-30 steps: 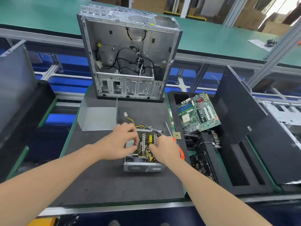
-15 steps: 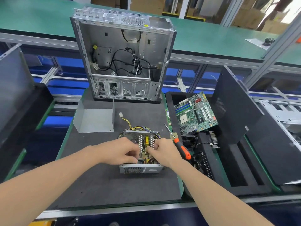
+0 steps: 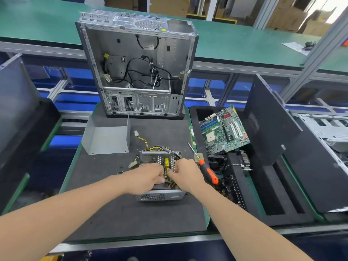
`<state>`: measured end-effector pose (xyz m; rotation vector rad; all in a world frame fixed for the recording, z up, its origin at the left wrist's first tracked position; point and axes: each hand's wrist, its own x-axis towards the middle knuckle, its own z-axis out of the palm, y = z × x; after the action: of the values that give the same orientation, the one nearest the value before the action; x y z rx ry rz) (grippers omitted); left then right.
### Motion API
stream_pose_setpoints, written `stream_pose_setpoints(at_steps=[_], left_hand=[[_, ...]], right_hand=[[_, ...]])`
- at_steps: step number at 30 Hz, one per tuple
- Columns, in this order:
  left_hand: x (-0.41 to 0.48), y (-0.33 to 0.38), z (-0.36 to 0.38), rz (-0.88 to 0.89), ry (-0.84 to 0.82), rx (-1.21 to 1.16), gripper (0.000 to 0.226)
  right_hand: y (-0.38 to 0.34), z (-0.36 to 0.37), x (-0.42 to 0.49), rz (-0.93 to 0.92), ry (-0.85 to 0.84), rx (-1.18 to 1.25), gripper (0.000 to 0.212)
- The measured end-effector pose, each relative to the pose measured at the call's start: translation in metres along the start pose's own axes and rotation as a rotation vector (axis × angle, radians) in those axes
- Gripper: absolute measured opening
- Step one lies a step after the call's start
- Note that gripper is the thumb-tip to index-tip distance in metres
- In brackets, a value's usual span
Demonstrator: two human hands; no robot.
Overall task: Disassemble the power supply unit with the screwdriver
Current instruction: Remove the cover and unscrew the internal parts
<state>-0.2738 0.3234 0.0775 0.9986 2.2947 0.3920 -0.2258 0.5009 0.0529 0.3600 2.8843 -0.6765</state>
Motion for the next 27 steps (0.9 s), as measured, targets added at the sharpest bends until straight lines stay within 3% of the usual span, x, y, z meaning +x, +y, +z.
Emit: stream_pose_setpoints(at_steps=[6,15,18,22,27], left_hand=[[-0.003,0.011,-0.028,-0.026,-0.022,0.004,0.026],[-0.035,-0.016,-0.091,0.032,-0.001,-0.040,0.025],[-0.043,-0.030,-0.102,0.019,0.036,-0.057,0.026],[-0.053,-0.045,-0.117,0.018,0.151,-0.008,0.025],[-0.062,-0.065,-0.138,0.008,0.370,0.010,0.023]], right_hand=[[0.003,0.004,-0.004,0.014,0.058,-0.031,0.034],[-0.004,-0.010,0.004,0.139,-0.082,0.056,0.037],[-0.012,-0.020,0.006,0.106,-0.076,0.040,0.049],[-0.032,-0.040,0.009,0.040,-0.096,0.282,0.064],[-0.066,-0.052,0.025,-0.086,-0.143,0.680,0.042]])
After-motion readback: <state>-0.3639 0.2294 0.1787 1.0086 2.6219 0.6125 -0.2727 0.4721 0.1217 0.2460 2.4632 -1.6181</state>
